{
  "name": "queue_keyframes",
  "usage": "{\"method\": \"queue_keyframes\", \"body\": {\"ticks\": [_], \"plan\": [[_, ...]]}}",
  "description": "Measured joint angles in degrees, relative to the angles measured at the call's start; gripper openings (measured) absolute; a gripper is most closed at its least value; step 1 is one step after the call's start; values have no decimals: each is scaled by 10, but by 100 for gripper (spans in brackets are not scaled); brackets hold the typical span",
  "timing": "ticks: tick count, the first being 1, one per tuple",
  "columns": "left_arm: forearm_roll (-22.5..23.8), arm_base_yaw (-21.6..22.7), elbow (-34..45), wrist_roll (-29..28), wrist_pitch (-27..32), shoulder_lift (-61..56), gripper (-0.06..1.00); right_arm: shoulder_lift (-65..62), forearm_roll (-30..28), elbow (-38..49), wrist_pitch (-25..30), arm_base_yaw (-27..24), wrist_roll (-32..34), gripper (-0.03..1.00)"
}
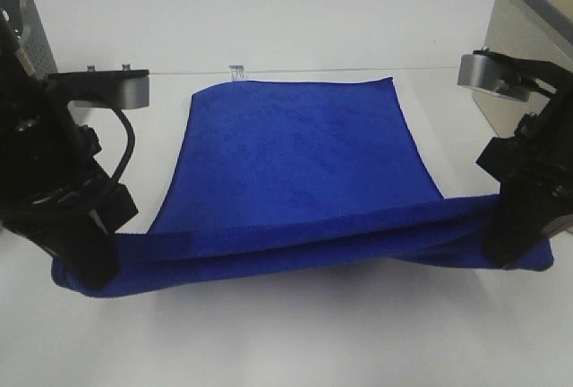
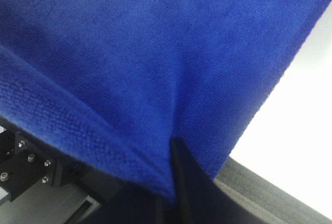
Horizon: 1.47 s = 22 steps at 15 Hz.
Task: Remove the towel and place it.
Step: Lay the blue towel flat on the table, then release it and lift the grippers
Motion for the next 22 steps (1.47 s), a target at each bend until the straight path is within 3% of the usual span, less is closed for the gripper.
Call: {"method": "queue_keyframes", "body": {"ticks": [10, 22], "plan": [[-52, -78, 103, 6, -9, -1, 0, -1, -2, 112, -1, 0, 4, 2], [-95, -83, 128, 57, -22, 127, 0, 87, 13, 174, -2, 0, 14, 2]]}}
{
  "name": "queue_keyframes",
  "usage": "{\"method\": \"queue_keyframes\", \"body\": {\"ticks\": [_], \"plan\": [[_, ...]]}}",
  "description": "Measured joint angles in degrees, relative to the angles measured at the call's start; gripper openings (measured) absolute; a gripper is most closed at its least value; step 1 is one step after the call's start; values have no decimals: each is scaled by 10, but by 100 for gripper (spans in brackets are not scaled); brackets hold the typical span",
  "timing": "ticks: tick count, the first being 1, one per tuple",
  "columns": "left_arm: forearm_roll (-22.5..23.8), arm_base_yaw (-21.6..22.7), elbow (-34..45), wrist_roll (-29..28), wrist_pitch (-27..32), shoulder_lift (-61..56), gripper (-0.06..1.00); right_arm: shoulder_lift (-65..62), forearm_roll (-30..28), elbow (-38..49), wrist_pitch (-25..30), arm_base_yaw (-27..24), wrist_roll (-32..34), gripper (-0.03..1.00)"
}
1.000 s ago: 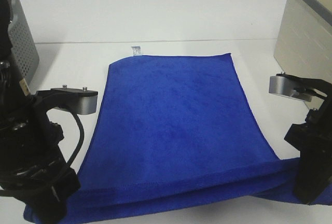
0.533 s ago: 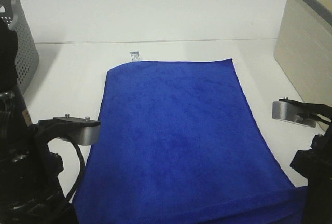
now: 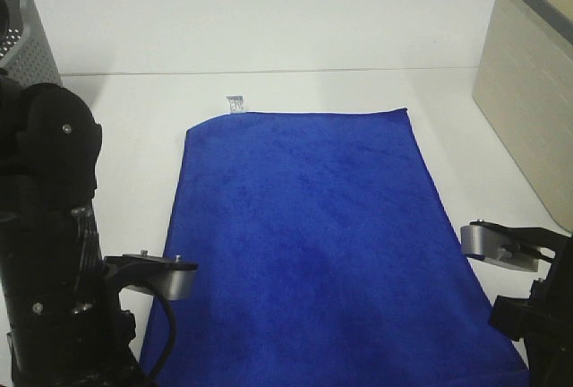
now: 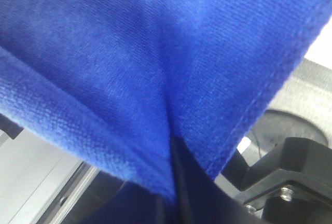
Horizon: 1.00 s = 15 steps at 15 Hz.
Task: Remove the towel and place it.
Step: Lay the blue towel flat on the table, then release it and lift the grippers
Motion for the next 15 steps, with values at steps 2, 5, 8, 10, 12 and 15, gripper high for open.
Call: {"method": "queue_keyframes", "body": {"ticks": [2, 5, 8, 10, 12, 15], "plan": [[-1, 0, 0, 1, 2, 1, 0, 27, 0, 0, -1, 0, 1, 2], [-6, 0, 0, 1, 3, 1, 0, 41, 0, 0, -1, 0, 1, 2], [-6, 0, -10, 0, 8, 19, 0, 49, 0, 0, -1, 0, 1, 2], [-4, 0, -32, -1, 18, 46, 0, 49, -5, 0, -2, 0, 1, 3], [-1, 0, -53, -1, 23, 71, 0, 49, -9, 0, -2, 0, 1, 4], [2, 0, -77, -1, 25, 92, 0, 49, -11, 0, -3, -1, 2, 4]]}}
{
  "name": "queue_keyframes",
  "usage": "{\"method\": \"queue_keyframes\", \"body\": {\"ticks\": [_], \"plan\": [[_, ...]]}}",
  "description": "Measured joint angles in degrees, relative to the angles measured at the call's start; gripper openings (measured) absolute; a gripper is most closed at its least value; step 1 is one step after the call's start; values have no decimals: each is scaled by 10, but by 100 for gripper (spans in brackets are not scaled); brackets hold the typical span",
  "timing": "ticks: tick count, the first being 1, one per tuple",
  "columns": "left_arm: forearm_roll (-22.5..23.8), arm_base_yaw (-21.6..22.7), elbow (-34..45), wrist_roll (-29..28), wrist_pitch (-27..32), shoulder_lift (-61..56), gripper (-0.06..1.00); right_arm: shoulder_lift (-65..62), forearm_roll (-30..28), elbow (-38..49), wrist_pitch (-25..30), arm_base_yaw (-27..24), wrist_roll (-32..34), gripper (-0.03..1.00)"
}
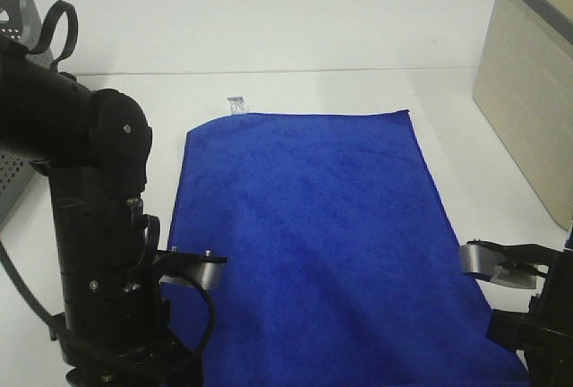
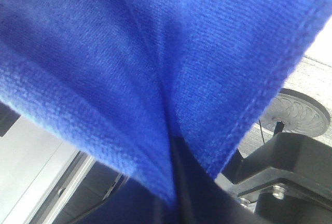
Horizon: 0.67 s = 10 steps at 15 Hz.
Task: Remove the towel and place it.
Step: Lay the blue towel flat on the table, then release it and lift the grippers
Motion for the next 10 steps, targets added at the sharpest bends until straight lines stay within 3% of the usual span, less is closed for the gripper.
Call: {"method": "queue_keyframes", "body": {"ticks": [10], "plan": [[3, 0, -5, -2, 1, 5, 5, 48, 10, -1, -1, -1, 2, 12]]}}
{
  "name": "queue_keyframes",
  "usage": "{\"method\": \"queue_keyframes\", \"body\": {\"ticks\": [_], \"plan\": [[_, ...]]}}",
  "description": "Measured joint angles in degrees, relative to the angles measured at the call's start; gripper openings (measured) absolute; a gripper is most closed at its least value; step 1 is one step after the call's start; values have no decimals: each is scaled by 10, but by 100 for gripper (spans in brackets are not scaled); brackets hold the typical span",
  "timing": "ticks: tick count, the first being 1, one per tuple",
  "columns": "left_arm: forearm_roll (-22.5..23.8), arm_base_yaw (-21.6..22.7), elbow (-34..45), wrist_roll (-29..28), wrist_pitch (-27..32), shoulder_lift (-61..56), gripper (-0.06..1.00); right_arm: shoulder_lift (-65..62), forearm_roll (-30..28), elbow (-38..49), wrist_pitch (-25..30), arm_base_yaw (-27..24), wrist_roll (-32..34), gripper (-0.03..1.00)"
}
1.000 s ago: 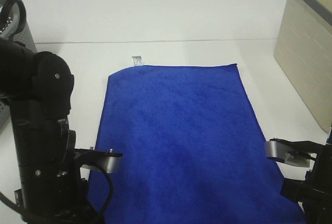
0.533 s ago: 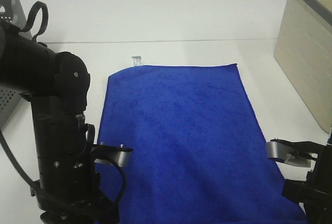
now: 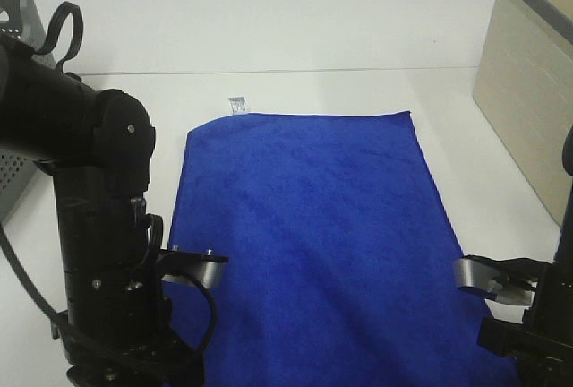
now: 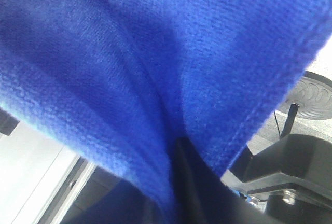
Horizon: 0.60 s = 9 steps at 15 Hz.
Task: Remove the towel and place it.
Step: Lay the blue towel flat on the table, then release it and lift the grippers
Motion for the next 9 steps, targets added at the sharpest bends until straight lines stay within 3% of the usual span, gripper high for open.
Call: {"method": "queue_keyframes", "body": {"ticks": [5, 9], "plan": [[3, 0, 0, 0, 1, 0, 15, 0, 1, 0, 0, 0, 1, 26], [9, 0, 0, -8, 2, 0, 42, 0, 1, 0, 0, 0, 28, 40]]}}
